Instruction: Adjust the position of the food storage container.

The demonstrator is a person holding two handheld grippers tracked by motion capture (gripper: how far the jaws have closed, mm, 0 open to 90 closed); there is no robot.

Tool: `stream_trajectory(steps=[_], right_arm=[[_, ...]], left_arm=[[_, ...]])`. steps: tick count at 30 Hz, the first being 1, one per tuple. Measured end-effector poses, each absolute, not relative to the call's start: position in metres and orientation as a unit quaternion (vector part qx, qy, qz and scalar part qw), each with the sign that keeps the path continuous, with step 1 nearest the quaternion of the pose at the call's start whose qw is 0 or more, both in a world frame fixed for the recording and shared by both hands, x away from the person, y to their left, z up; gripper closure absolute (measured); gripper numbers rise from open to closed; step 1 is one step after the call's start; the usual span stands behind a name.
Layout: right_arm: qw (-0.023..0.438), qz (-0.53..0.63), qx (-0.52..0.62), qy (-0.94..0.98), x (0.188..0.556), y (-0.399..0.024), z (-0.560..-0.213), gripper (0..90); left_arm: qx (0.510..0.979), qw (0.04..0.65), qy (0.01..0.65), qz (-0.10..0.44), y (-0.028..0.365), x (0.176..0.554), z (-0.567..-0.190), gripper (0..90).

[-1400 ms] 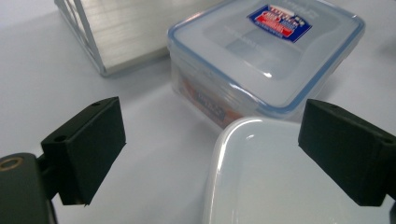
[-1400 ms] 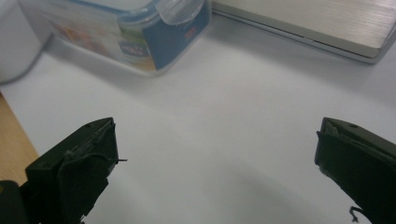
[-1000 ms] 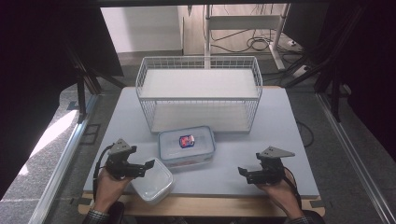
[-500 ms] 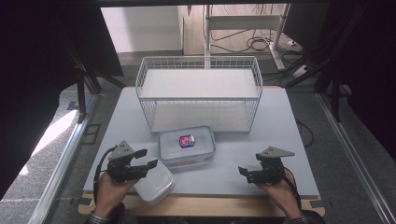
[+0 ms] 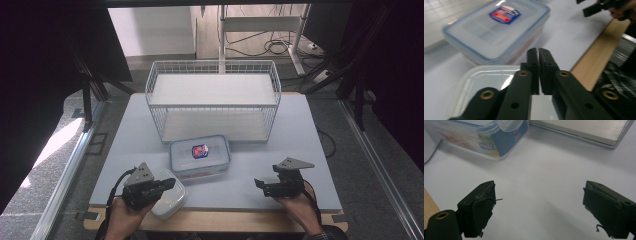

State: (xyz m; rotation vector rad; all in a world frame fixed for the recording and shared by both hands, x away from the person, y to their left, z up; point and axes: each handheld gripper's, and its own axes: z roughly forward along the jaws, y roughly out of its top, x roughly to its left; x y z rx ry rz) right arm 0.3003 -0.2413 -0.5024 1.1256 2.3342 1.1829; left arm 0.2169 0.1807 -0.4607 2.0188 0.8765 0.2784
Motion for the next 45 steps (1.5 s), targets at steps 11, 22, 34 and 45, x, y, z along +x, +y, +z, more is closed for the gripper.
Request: stream_trajectory(steps=[11, 22, 34, 45], right_arm=[[0.143, 0.405, 0.392, 0.813, 0.301, -0.240, -0.505, 13.6], [0.136, 0.395, 0.399, 0.816, 0.303, -0.240, -0.507, 14.8], [0.131, 0.394, 0.400, 0.817, 0.303, -0.238, -0.508, 15.9], [0.126, 0.394, 0.398, 0.819, 0.304, -0.237, -0.509, 16.3]], left_arm=[[0.838, 0.414, 0.344, 0.091, 0.164, 0.200, -0.477, 90.0], [0.852, 0.383, 0.348, 0.079, 0.159, 0.193, -0.488, 90.0], [0.848, 0.367, 0.370, 0.098, 0.175, 0.201, -0.493, 90.0], [0.830, 0.362, 0.408, 0.117, 0.205, 0.222, -0.496, 90.0]])
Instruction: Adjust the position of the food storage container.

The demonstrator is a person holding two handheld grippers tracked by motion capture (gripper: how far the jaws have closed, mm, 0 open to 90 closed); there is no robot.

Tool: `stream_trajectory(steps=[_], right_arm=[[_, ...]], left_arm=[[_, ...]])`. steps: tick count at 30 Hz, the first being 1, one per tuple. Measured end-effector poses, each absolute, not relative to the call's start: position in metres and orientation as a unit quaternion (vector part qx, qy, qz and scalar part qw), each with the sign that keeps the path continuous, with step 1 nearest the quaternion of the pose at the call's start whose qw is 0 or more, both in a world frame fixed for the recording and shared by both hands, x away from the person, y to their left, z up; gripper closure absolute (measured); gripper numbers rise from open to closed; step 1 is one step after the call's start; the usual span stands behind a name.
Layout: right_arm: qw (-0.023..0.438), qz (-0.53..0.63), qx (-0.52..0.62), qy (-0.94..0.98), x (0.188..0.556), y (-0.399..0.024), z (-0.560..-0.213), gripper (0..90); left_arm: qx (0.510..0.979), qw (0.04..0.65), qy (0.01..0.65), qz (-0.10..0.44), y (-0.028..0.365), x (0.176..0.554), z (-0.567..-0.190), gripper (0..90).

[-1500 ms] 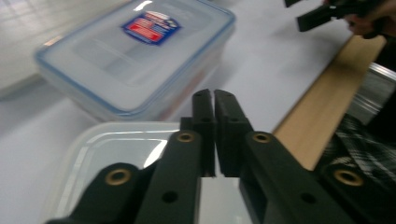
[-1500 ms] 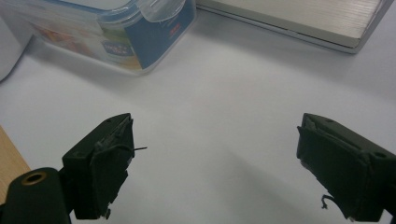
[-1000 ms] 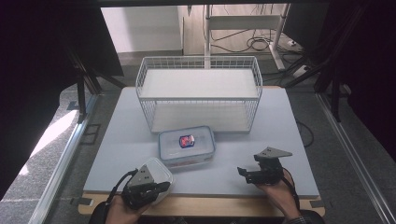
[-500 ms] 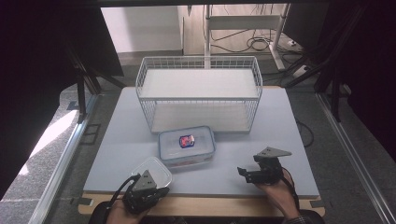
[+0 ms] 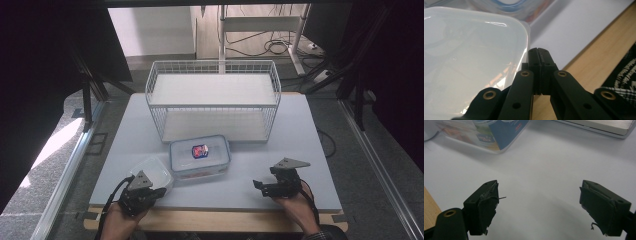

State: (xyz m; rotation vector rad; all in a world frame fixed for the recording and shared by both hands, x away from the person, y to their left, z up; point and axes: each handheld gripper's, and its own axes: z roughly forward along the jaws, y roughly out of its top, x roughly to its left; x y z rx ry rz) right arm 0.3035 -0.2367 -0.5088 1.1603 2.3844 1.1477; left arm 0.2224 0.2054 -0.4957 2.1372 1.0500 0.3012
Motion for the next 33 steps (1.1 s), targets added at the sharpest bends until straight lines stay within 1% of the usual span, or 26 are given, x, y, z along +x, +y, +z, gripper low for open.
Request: stream_trajectory(steps=[3, 12, 22, 28, 31, 32, 33], right_arm=[[0.122, 0.397, 0.396, 0.819, 0.303, -0.236, -0.509, 16.6], [0.121, 0.398, 0.392, 0.820, 0.304, -0.236, -0.508, 17.2], [0.116, 0.401, 0.389, 0.821, 0.304, -0.235, -0.508, 18.3], [0.099, 0.407, 0.391, 0.819, 0.304, -0.234, -0.507, 25.5], [0.099, 0.407, 0.391, 0.819, 0.304, -0.234, -0.506, 27.0], [0.100, 0.410, 0.393, 0.817, 0.304, -0.234, -0.505, 29.5], [0.100, 0.410, 0.393, 0.817, 0.304, -0.234, -0.505, 29.5]], left_arm=[[0.826, 0.370, 0.410, 0.113, 0.210, 0.227, -0.497, 90.0], [0.816, 0.376, 0.420, 0.124, 0.222, 0.244, -0.499, 90.0], [0.806, 0.373, 0.435, 0.148, 0.242, 0.271, -0.502, 90.0], [0.796, 0.378, 0.448, 0.153, 0.250, 0.287, -0.504, 90.0], [0.790, 0.376, 0.455, 0.162, 0.250, 0.288, -0.504, 90.0], [0.789, 0.367, 0.459, 0.179, 0.246, 0.287, -0.503, 90.0], [0.789, 0.367, 0.459, 0.179, 0.246, 0.287, -0.503, 90.0]])
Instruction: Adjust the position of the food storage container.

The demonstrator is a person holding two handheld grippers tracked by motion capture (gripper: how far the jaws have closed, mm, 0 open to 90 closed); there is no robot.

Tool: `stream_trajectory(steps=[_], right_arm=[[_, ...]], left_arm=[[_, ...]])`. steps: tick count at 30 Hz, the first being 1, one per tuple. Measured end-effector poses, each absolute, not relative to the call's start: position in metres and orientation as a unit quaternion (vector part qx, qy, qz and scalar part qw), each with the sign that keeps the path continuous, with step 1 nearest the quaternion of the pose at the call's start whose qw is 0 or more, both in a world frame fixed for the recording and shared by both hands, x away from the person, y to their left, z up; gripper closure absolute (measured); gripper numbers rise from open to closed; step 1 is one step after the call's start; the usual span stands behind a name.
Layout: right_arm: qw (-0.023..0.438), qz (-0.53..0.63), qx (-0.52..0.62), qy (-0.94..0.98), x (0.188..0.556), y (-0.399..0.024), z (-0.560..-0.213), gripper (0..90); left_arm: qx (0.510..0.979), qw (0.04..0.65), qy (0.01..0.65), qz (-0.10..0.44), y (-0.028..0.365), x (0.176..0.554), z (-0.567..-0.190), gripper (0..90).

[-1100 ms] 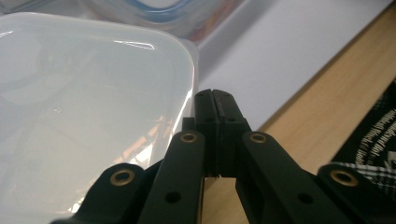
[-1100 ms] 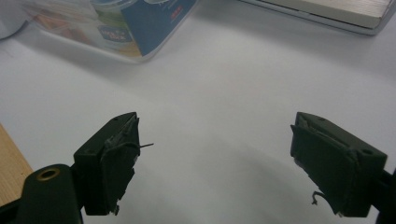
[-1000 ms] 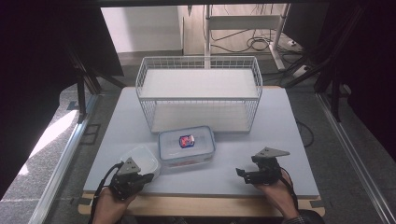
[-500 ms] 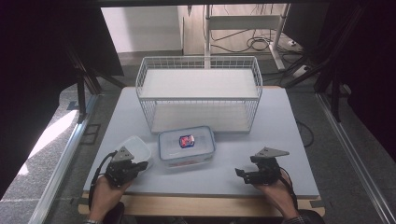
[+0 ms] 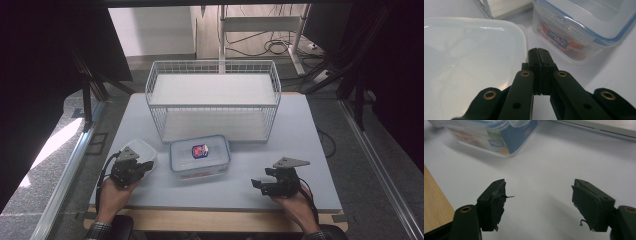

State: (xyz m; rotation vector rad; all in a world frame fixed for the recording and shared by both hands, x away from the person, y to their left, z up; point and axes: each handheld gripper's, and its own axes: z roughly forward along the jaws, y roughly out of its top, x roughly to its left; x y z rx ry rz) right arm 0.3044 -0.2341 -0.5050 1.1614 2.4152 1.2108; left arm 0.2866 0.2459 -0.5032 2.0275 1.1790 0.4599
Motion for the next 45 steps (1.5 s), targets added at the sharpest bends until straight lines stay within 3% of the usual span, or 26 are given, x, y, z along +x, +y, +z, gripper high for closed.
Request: stream_trajectory(steps=[6, 10, 12, 13, 17, 30, 45], right_arm=[[0.102, 0.419, 0.396, 0.811, 0.308, -0.232, -0.500, 39.3], [0.106, 0.416, 0.378, 0.821, 0.314, -0.226, -0.496, 55.0], [0.103, 0.416, 0.376, 0.821, 0.316, -0.224, -0.495, 58.1], [0.106, 0.417, 0.370, 0.823, 0.319, -0.221, -0.493, 65.3], [0.113, 0.420, 0.353, 0.829, 0.326, -0.212, -0.486, 75.6], [0.135, 0.396, 0.338, 0.843, 0.361, -0.180, -0.487, 79.7], [0.134, 0.394, 0.364, 0.833, 0.386, -0.185, -0.496, 85.2]], left_arm=[[0.780, 0.384, 0.456, 0.192, 0.230, 0.282, -0.497, 90.0], [0.786, 0.371, 0.459, 0.182, 0.215, 0.288, -0.501, 89.9], [0.789, 0.366, 0.459, 0.181, 0.212, 0.289, -0.502, 89.9], [0.791, 0.357, 0.463, 0.181, 0.206, 0.292, -0.504, 89.7], [0.791, 0.344, 0.473, 0.180, 0.196, 0.300, -0.506, 89.6], [0.795, 0.311, 0.484, 0.191, 0.183, 0.320, -0.512, 90.0], [0.803, 0.321, 0.471, 0.176, 0.156, 0.349, -0.513, 90.0]])
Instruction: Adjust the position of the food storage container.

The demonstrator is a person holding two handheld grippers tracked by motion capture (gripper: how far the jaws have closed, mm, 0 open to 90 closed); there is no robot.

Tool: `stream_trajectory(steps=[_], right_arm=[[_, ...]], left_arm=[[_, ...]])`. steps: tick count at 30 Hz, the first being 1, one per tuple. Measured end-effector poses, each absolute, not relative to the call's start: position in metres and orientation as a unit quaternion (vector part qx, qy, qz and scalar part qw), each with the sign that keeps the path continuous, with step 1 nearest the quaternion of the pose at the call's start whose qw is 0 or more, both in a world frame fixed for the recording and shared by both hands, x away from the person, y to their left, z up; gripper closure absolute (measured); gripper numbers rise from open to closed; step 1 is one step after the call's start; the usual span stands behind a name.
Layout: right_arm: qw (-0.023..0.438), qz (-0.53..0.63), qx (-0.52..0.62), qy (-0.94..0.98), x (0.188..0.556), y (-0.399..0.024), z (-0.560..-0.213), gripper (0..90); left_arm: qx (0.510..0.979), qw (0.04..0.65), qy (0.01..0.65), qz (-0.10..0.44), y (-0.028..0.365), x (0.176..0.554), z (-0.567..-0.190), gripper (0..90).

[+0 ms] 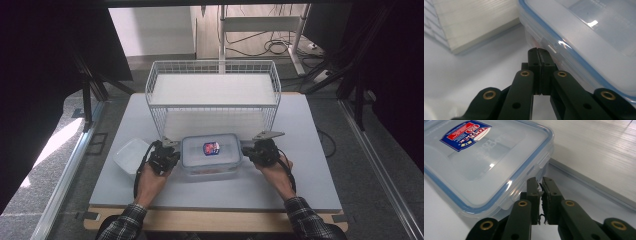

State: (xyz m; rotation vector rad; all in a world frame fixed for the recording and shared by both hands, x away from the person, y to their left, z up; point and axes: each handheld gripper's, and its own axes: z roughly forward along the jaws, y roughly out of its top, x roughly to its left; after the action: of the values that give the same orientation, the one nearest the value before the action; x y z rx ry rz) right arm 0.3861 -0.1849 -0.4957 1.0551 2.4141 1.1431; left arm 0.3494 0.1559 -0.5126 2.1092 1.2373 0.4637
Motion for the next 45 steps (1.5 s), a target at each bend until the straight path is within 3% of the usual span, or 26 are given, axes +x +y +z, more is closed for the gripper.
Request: stream_trajectory(steps=[7, 25, 42, 45], right_arm=[[0.127, 0.388, 0.369, 0.835, 0.383, -0.190, -0.494, 89.5], [0.133, 0.392, 0.367, 0.833, 0.353, -0.204, -0.484, 89.9], [0.127, 0.385, 0.364, 0.839, 0.329, -0.203, -0.481, 89.0], [0.131, 0.390, 0.369, 0.833, 0.328, -0.208, -0.479, 75.9]], left_arm=[[0.807, 0.328, 0.463, 0.165, 0.152, 0.352, -0.512, 90.0], [0.826, 0.318, 0.436, 0.162, 0.137, 0.325, -0.509, 90.0], [0.827, 0.328, 0.429, 0.158, 0.146, 0.307, -0.506, 90.0], [0.802, 0.355, 0.443, 0.188, 0.164, 0.303, -0.495, 75.9]])
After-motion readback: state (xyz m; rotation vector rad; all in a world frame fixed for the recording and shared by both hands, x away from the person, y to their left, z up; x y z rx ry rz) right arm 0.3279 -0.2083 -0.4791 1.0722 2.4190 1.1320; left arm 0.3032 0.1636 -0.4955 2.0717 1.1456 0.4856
